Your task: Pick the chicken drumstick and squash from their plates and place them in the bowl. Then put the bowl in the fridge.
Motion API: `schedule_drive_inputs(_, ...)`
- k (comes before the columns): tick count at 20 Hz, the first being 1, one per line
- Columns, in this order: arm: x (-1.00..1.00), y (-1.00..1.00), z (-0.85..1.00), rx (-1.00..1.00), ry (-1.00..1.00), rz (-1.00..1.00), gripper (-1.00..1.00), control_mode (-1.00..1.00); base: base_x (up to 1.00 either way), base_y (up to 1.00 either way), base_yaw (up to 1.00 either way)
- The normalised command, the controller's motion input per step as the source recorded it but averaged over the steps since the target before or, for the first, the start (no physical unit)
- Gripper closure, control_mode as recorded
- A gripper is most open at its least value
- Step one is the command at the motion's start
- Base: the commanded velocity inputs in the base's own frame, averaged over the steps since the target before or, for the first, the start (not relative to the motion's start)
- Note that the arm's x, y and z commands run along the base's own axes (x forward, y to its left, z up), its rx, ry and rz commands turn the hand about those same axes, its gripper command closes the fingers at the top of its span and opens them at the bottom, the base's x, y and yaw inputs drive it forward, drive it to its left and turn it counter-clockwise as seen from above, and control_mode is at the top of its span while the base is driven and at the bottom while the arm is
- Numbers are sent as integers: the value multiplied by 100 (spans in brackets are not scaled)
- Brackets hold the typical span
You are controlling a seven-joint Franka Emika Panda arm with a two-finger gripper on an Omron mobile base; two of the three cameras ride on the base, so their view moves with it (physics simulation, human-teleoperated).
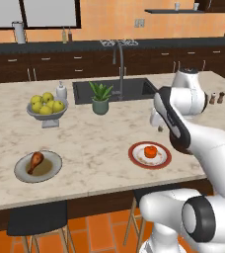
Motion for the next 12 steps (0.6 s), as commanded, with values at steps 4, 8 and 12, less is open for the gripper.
schedule_drive_inputs(4,81,-12,-59,20,4,-21,-100,-100,0,0,0)
schedule_drive_inputs(8,87,11,-62,9,0,-26,-100,-100,0,0,0)
schedule_drive_inputs(12,48,12,-64,-1,-1,-18,-100,-100,0,0,0)
